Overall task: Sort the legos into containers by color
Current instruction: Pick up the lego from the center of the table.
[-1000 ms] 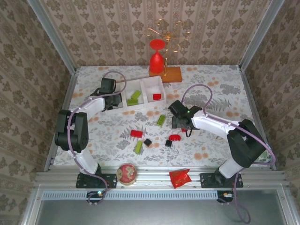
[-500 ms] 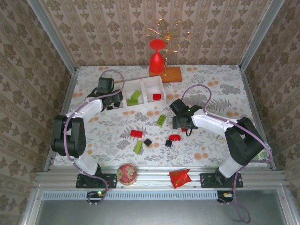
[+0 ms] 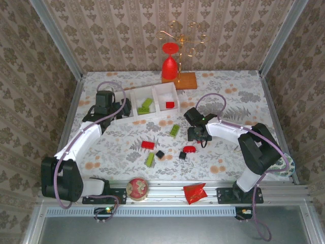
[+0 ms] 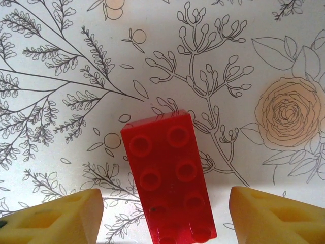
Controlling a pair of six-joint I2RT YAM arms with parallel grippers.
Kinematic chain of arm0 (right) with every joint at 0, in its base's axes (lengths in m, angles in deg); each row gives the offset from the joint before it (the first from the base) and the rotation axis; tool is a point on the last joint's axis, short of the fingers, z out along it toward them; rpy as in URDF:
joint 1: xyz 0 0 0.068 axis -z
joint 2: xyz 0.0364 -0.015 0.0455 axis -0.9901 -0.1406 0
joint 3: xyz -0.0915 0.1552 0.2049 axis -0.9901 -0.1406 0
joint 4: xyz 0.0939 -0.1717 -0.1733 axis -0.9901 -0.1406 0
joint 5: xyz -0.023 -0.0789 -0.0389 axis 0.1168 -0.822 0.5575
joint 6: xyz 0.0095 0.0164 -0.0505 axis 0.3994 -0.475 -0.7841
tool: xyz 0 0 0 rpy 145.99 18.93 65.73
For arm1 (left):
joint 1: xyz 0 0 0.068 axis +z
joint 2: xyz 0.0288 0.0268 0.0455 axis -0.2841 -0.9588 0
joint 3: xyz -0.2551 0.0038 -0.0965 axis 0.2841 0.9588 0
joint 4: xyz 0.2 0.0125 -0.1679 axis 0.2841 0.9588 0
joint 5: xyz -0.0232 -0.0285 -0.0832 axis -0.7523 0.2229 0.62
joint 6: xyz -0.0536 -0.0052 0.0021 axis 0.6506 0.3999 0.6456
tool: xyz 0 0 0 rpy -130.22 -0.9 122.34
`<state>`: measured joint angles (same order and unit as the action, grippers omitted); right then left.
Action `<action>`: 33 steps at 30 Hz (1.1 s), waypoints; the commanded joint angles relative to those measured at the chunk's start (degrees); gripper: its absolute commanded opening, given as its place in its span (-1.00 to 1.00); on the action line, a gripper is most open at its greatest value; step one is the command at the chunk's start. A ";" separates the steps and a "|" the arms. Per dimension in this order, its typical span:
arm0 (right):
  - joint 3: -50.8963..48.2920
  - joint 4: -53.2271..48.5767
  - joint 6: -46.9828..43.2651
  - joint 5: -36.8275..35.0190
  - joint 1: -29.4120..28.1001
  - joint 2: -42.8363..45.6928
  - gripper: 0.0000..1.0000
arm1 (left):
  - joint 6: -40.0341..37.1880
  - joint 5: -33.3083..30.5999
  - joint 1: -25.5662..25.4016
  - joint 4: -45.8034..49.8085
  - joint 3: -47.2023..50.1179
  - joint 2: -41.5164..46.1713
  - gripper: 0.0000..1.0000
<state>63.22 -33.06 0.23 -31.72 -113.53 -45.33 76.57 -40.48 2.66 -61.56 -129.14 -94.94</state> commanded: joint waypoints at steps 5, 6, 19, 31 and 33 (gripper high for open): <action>0.33 0.98 -1.66 1.80 1.27 -1.89 0.27 | 2.53 -1.47 -0.92 2.40 3.84 5.47 1.00; 0.40 0.98 -1.85 1.92 1.38 -2.18 0.25 | 2.67 -1.53 -0.94 2.53 4.23 6.00 1.00; 0.93 3.36 -2.58 3.59 1.91 -4.75 -0.08 | 4.15 -0.81 -1.10 2.59 6.55 9.86 1.00; 1.44 3.71 -2.24 4.53 1.82 -5.48 -0.56 | 4.64 -1.16 -1.10 1.98 7.73 10.39 1.00; 1.59 3.49 -2.19 4.62 1.73 -4.98 -0.63 | 4.59 -1.07 -1.10 2.11 7.82 10.47 1.00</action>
<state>64.08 -30.15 -2.28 -28.16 -112.05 -49.13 80.22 -41.28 1.89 -59.35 -121.66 -85.12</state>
